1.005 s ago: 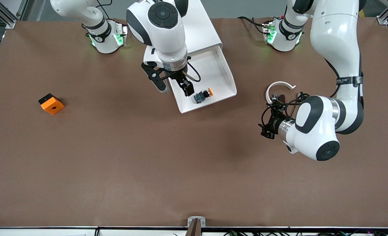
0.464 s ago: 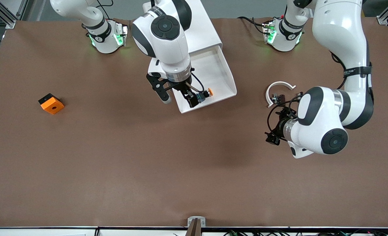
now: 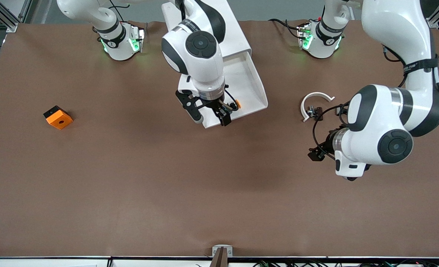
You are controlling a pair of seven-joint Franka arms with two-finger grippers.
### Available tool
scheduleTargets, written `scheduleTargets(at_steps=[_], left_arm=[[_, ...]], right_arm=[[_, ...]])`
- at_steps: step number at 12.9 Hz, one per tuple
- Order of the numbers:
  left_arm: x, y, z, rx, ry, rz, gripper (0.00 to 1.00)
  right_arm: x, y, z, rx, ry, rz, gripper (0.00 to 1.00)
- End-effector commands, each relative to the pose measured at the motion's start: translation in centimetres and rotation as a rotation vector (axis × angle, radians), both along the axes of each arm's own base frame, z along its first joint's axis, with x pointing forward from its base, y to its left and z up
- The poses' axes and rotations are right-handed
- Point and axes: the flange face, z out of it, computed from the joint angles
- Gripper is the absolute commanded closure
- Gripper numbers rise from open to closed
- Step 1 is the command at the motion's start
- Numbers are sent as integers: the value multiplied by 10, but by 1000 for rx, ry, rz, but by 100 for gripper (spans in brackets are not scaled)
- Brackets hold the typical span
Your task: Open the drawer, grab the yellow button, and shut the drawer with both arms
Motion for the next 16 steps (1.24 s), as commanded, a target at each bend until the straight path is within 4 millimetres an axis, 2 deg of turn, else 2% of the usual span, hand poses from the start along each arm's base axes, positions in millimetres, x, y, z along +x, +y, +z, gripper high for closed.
scheduleTargets(at_steps=[1, 3, 5, 7, 9, 11, 14, 15, 16], left_arm=[[-5, -4, 12, -48, -44, -193, 0], [-7, -1, 12, -72, -45, -274, 0], [-12, -1, 10, -82, -52, -329, 0], [-24, -2, 7, -103, -94, -358, 0], [-37, -2, -5, -120, -127, -380, 0], [-44, 0, -9, -113, -147, -441, 0], [-49, -11, -16, -97, -136, -510, 0], [-51, -14, -21, -97, -126, -516, 0], [-53, -15, -25, -99, -119, -518, 0]], right_arm=[[0, 9, 2, 28, 19, -9, 0], [-1, 11, -1, 39, 36, -13, 0], [-4, 16, -14, 26, 47, -5, 0], [-11, 23, -22, 17, 55, 9, 0], [-11, 24, -27, 13, 61, 9, 0], [-17, 30, -26, 15, 63, 22, 0], [-23, 35, -27, 19, 71, 35, 45], [-24, 36, -27, 19, 71, 38, 57], [-24, 36, -27, 19, 71, 38, 64]])
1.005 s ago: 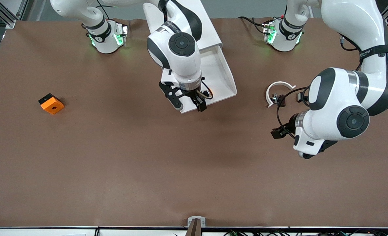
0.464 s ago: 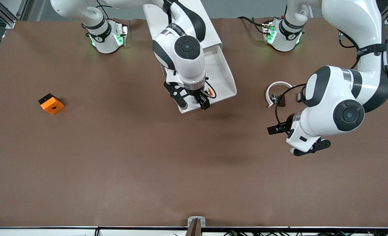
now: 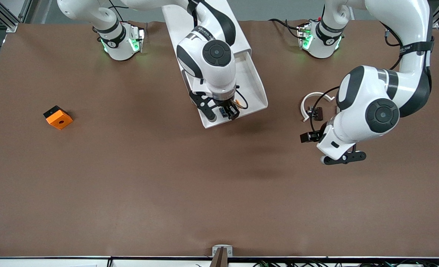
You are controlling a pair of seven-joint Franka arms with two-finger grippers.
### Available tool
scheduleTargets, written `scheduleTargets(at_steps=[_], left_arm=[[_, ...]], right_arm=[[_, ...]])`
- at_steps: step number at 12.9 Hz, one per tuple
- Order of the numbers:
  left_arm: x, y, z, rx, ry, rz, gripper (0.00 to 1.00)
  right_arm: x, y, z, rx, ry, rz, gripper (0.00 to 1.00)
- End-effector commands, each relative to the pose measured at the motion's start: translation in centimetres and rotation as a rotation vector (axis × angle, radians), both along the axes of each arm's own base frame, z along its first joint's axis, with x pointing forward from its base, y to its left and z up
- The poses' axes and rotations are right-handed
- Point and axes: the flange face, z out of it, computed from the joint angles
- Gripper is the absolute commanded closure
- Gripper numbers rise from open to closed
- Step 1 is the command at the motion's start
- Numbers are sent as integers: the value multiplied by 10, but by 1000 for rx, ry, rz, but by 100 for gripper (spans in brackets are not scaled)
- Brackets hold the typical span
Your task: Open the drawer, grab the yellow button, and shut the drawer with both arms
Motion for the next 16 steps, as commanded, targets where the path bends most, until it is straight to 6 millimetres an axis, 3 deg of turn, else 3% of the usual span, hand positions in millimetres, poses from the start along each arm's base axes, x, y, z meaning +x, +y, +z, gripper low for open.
scheduleTargets(at_steps=[1, 5, 6, 9, 11, 13, 15, 16], left_arm=[[-10, -2, -4, 9, -5, -33, 0], [-12, -12, -11, 11, -8, -34, 0], [-12, -11, -12, 11, -7, -31, 0], [-14, -21, -20, 17, 2, -36, 0], [-15, -31, -25, 14, -3, -43, 0], [-21, -60, -28, 9, -28, 9, 0], [-24, -99, -34, -32, -72, 57, 0], [-26, -114, -40, -47, -97, 83, 0]], right_arm=[[0, 6, 4, 10, 7, 4, 71], [2, 0, 14, 14, 11, 7, 74], [1, -5, 27, 7, 27, 7, 74], [12, -38, 96, 11, 34, 27, 74], [22, -89, 141, -5, 65, 121, 74], [39, -154, 178, -4, 90, 254, 75], [65, -239, 203, 20, 106, 441, 75], [82, -281, 205, 35, 111, 513, 75]])
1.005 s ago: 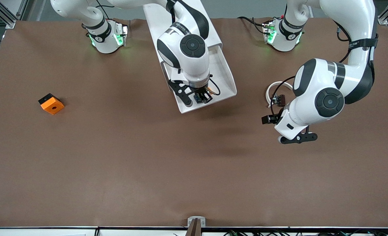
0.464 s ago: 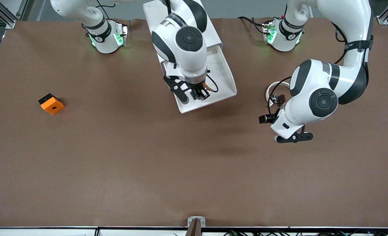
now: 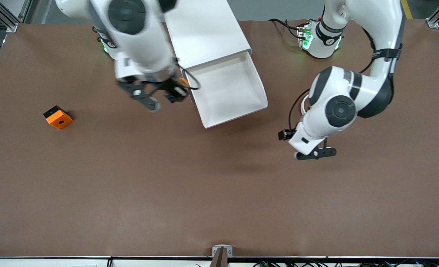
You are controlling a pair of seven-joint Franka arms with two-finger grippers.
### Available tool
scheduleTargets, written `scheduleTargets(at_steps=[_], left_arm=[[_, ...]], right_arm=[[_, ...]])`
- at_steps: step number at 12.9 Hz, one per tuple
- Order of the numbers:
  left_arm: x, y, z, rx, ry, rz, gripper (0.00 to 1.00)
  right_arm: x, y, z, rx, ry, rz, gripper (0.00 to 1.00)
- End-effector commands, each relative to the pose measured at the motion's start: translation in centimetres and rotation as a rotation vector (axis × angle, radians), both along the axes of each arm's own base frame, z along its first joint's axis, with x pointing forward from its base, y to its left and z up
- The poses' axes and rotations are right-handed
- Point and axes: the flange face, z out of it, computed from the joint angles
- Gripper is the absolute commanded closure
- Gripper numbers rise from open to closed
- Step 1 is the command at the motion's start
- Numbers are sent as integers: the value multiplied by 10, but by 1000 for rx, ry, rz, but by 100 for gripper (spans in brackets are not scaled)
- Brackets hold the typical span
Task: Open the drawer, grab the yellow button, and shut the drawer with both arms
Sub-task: 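Lift the button out and carry it beside the orange block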
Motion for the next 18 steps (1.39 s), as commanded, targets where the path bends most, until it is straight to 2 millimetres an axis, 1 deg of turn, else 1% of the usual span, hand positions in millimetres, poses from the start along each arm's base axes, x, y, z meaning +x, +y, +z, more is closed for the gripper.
scheduleTargets(at_steps=[1, 2, 3, 4, 5, 7, 8, 10, 11, 12, 13, 15, 17, 18], left_arm=[[-7, -45, -17, -35, -54, 40, 0], [-14, -62, -21, -36, -60, 20, 0], [-20, -71, -23, -36, -58, 6, 0], [-22, -76, -28, -34, -50, -1, 0], [-33, -91, -29, -41, -41, -23, 0], [-44, -106, -29, -46, -24, 1, 0], [-54, -118, -26, -52, -14, 15, 0], [-77, -136, -29, -27, 51, 32, 0], [-85, -143, -30, -17, 71, 42, 0], [-93, -150, -30, -13, 87, 51, 0], [-105, -160, -28, -8, 107, 55, 0], [-124, -174, -28, 17, 150, 66, 0], [-148, -189, -31, 19, 214, 57, 0], [-157, -195, -31, 15, 248, 60, 0]], right_arm=[[35, -105, 6, 61, 22, 195, 75], [49, -143, 3, 73, 20, 266, 75], [62, -180, -4, 65, 16, 327, 75], [70, -207, -11, 37, 9, 380, 75], [77, -225, -24, 3, 6, 427, 75], [89, -261, -50, -28, -8, 486, 74], [96, -287, -62, -25, -27, 519, 74], [111, -336, -100, -17, -55, 601, 74], [116, -356, -121, -20, -74, 621, 74], [119, -372, -145, -26, -92, 616, 73], [119, -383, -167, -27, -93, 604, 71], [120, -400, -204, -21, -58, 588, 71], [113, -405, -253, -13, 30, 615, 71], [108, -406, -273, -3, 52, 612, 71]])
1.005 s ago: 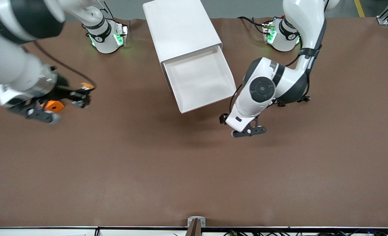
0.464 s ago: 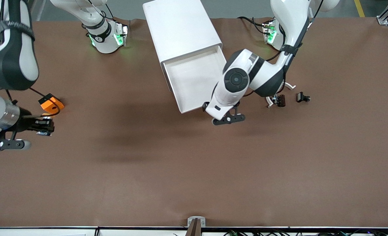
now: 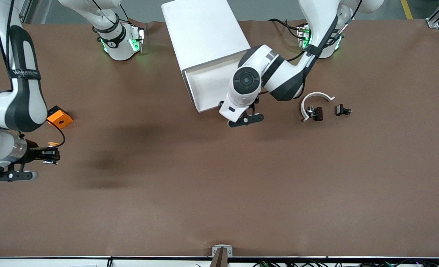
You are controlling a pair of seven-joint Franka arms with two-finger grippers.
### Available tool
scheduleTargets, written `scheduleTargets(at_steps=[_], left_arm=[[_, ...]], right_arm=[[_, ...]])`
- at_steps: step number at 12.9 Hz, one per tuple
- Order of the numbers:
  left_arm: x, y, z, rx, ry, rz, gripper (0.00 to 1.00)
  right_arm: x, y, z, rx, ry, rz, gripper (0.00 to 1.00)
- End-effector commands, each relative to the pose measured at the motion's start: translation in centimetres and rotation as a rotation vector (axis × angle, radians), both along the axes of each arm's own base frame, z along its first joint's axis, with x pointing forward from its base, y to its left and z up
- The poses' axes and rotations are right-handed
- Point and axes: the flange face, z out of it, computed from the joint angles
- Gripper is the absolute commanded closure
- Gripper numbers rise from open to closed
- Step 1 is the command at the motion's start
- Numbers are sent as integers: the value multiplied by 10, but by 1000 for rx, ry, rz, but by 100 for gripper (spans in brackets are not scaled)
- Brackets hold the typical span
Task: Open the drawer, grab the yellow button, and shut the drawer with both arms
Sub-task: 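Lift the button out and carry it beside the orange block, then push the drawer shut with the left gripper while the right gripper lowers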
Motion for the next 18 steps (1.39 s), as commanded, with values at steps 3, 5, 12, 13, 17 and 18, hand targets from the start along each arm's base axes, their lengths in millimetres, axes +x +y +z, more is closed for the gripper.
scheduleTargets(at_steps=[3, 5, 12, 13, 17, 18], left_arm=[[-44, -28, 0, -6, 106, 15, 0], [-66, -47, -3, 3, 114, -10, 0], [-114, -81, -19, 45, 126, -36, 0], [-109, -80, -18, 43, 125, -22, 0], [-59, -54, -14, 60, 23, 8, 0], [-35, -41, -8, 78, -32, 21, 0]], right_arm=[[-29, -11, -71, -6, 59, 4, 71], [-46, -22, -98, -1, 42, -10, 69], [-74, -38, -144, 8, -38, -39, 69], [-75, -38, -147, 9, -33, -36, 69], [-77, -38, -157, 12, -20, -30, 65], [-76, -39, -158, 12, -31, -30, 65]])
